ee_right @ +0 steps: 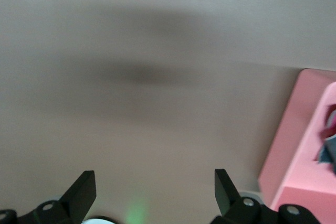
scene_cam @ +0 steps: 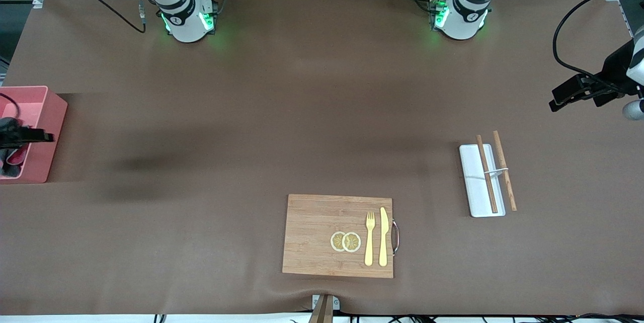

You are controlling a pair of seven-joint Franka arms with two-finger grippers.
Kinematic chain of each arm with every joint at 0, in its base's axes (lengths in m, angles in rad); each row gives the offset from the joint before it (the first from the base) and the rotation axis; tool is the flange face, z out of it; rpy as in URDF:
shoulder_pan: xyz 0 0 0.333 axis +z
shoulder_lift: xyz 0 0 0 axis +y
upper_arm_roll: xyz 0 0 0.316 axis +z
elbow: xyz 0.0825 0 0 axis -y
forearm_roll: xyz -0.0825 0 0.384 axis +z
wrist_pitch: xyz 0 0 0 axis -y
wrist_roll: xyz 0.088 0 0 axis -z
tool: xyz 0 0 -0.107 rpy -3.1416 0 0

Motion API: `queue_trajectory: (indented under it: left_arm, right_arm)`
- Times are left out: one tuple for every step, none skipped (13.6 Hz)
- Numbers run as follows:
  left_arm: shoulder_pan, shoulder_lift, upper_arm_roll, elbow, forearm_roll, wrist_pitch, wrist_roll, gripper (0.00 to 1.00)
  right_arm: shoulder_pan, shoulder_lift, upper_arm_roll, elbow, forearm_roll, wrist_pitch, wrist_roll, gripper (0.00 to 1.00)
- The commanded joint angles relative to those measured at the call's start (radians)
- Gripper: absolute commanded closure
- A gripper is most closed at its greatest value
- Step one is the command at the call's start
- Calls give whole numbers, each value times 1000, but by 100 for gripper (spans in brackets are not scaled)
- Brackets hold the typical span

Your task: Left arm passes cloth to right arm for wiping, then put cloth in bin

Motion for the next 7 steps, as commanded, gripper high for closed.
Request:
queue_trajectory:
  left_arm:
    - [6, -39, -6, -20, 2, -9, 12, 0]
    - [7, -39, -4, -14, 2, -23, 6, 0]
    - [7, -39, -1, -13, 1, -27, 4, 0]
    - [7, -41, 0, -14, 2, -31, 13, 0]
    - [7, -42, 0, -14, 2, -32, 16, 0]
    - [7, -42, 0, -16, 2, -32, 15, 0]
    - [7, -44, -1, -17, 2, -31, 15, 0]
  right_arm:
    - [120, -68, -8, -63, 11, -7, 222, 0]
    - [157, -91, -8, -89, 16, -5, 311, 0]
    - [177, -126, -11, -120, 48, 1, 363, 0]
    - [180, -159, -11, -144, 63, 4, 368, 0]
    - [184, -195, -11, -173, 64, 6, 373, 0]
    - [184, -246, -11, -213, 64, 21, 373, 0]
    - [178, -310, -13, -274, 64, 53, 375, 0]
